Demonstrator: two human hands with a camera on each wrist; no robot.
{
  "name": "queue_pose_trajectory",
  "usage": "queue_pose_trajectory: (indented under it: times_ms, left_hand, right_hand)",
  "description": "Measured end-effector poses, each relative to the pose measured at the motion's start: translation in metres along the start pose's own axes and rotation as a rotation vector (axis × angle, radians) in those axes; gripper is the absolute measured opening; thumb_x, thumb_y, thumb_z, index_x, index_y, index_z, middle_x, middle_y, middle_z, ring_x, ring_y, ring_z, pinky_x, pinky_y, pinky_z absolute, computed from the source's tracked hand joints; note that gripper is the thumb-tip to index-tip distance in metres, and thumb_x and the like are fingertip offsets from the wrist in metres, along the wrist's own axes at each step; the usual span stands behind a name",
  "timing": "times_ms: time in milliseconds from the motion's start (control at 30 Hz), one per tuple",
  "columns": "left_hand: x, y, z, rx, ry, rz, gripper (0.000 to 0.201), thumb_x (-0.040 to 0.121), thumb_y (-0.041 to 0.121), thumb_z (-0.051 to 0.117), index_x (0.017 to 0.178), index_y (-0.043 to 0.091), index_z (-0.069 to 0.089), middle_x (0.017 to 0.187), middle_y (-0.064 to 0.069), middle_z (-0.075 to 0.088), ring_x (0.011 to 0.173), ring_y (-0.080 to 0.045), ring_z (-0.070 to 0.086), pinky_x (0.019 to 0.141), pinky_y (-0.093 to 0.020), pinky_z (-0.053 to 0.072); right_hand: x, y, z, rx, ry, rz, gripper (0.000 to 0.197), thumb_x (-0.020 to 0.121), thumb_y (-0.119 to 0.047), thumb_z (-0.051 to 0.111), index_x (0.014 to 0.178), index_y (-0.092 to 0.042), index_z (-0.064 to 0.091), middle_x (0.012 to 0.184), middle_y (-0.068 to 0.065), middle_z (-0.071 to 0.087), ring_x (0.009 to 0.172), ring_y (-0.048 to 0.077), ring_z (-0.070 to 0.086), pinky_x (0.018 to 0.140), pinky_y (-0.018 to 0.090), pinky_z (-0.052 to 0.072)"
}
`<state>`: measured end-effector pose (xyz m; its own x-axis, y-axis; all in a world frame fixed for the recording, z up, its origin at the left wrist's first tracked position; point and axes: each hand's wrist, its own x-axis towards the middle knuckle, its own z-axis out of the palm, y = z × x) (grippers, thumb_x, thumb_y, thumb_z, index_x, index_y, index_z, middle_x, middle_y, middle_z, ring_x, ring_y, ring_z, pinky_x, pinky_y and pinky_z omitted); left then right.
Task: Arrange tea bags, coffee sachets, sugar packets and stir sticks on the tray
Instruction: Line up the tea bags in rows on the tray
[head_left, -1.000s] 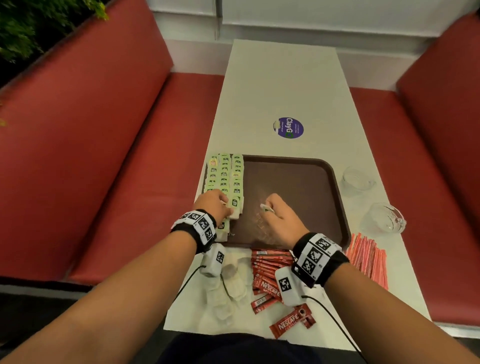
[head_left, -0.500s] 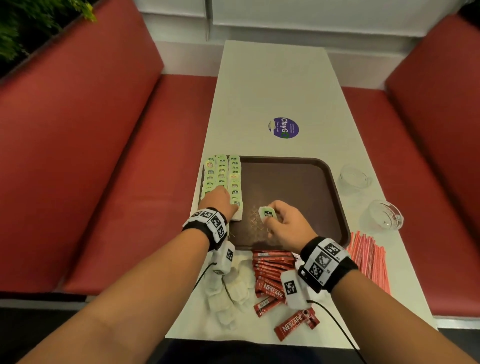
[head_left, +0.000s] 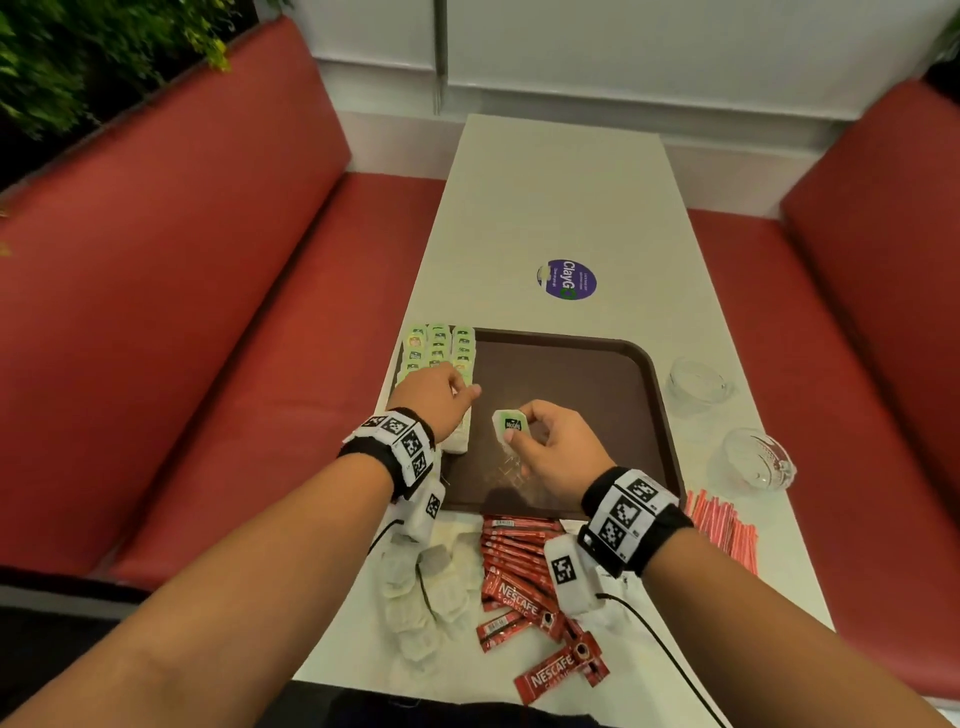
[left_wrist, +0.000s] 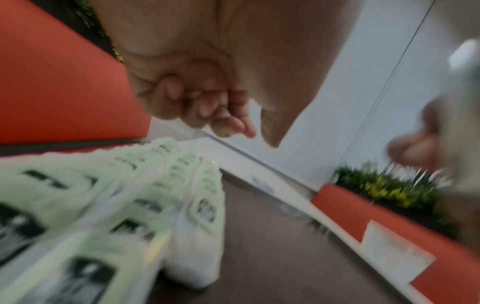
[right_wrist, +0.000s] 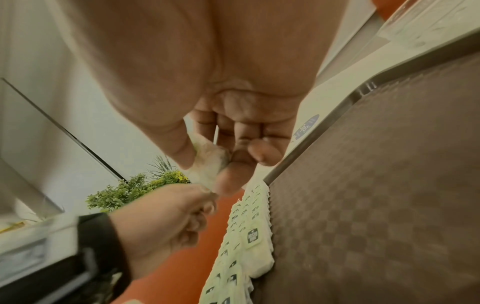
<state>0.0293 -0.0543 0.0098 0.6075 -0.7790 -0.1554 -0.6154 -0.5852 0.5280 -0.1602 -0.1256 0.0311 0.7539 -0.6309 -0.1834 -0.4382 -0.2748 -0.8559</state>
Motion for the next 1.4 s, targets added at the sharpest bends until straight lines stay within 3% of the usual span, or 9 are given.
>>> queue_pose_trajectory:
  times_ms: [133, 233, 400, 567, 700, 800, 933, 1200, 1400]
  left_hand:
    - [-0.036, 0.008, -0.018, -0.351, -0.022, 0.202, 0.021, 0.094, 0.053, 0.058, 0.087, 0.034, 0.066, 0.076, 0.014, 0.063, 0.065, -0.01, 0.052, 0.064, -0.031, 0.045]
    - [-0.052, 0.005, -0.019, -0.332, -0.019, 0.286, 0.008, 0.09, 0.036, 0.069, 0.084, 0.039, 0.065, 0.075, 0.011, 0.064, 0.068, -0.017, 0.054, 0.065, -0.034, 0.048]
    - [-0.054, -0.002, -0.015, -0.323, 0.044, 0.286, 0.002, 0.092, 0.026, 0.068, 0.09, 0.026, 0.069, 0.082, 0.009, 0.068, 0.079, -0.009, 0.061, 0.075, -0.023, 0.048]
    - [-0.044, -0.019, -0.003, -0.217, 0.03, 0.116, 0.007, 0.096, 0.03, 0.063, 0.098, 0.023, 0.064, 0.084, 0.008, 0.067, 0.075, -0.01, 0.06, 0.071, -0.026, 0.048]
    - [-0.031, -0.037, 0.015, 0.009, -0.167, -0.039, 0.01, 0.094, 0.032, 0.065, 0.099, 0.023, 0.066, 0.093, 0.003, 0.067, 0.088, -0.017, 0.062, 0.078, -0.027, 0.048]
    - [-0.019, -0.042, 0.024, 0.044, -0.151, -0.08, 0.012, 0.092, 0.035, 0.067, 0.097, 0.024, 0.068, 0.094, 0.003, 0.07, 0.087, -0.017, 0.064, 0.081, -0.031, 0.054]
    - [-0.004, -0.036, 0.024, 0.074, -0.102, -0.13, 0.012, 0.09, 0.038, 0.068, 0.096, 0.027, 0.066, 0.096, 0.003, 0.07, 0.086, -0.018, 0.064, 0.077, -0.031, 0.055]
    - [0.001, -0.014, 0.036, 0.317, -0.128, -0.142, 0.048, 0.082, 0.06, 0.066, 0.105, 0.019, 0.052, 0.097, -0.001, 0.061, 0.085, -0.023, 0.061, 0.068, -0.032, 0.049]
    - [0.0, -0.012, 0.042, 0.377, -0.166, -0.17, 0.042, 0.083, 0.052, 0.067, 0.103, 0.017, 0.056, 0.082, 0.001, 0.057, 0.078, -0.023, 0.06, 0.071, -0.034, 0.054]
  right_hand:
    - [0.007, -0.005, 0.006, 0.074, -0.017, -0.03, 0.011, 0.097, -0.029, 0.063, 0.094, -0.019, 0.062, 0.076, 0.005, 0.073, 0.057, 0.019, 0.068, 0.067, 0.043, 0.06]
    - [0.011, -0.005, 0.012, 0.114, -0.034, -0.046, 0.021, 0.094, -0.042, 0.066, 0.093, -0.022, 0.063, 0.078, 0.005, 0.075, 0.064, 0.027, 0.072, 0.069, 0.046, 0.06]
    - [0.012, 0.004, 0.019, 0.048, -0.053, -0.026, 0.009, 0.093, -0.033, 0.068, 0.09, -0.027, 0.063, 0.073, 0.006, 0.073, 0.067, 0.027, 0.071, 0.065, 0.047, 0.059]
    - [0.014, 0.024, 0.013, -0.152, -0.1, -0.037, 0.023, 0.093, -0.028, 0.067, 0.112, -0.026, 0.055, 0.093, -0.008, 0.068, 0.079, 0.01, 0.064, 0.072, 0.027, 0.051]
    - [0.011, 0.037, 0.006, -0.456, -0.328, 0.056, 0.024, 0.091, -0.033, 0.07, 0.112, -0.026, 0.062, 0.097, -0.012, 0.066, 0.092, 0.009, 0.063, 0.081, 0.024, 0.048]
    - [0.005, 0.042, 0.005, -0.588, -0.462, 0.07, 0.018, 0.09, -0.032, 0.07, 0.106, -0.025, 0.071, 0.1, -0.009, 0.07, 0.094, 0.012, 0.065, 0.083, 0.026, 0.05]
    - [0.006, 0.046, 0.006, -0.672, -0.447, 0.095, 0.013, 0.089, -0.023, 0.069, 0.099, -0.027, 0.077, 0.1, -0.007, 0.074, 0.092, 0.012, 0.066, 0.087, 0.027, 0.053]
    - [0.005, 0.045, 0.007, -0.736, -0.426, 0.101, 0.025, 0.095, -0.017, 0.058, 0.107, -0.027, 0.077, 0.108, -0.003, 0.074, 0.098, 0.018, 0.068, 0.092, 0.03, 0.054]
    - [-0.001, 0.044, 0.005, -0.727, -0.438, 0.064, 0.021, 0.094, -0.024, 0.059, 0.106, -0.025, 0.077, 0.103, -0.004, 0.075, 0.094, 0.018, 0.069, 0.088, 0.031, 0.056]
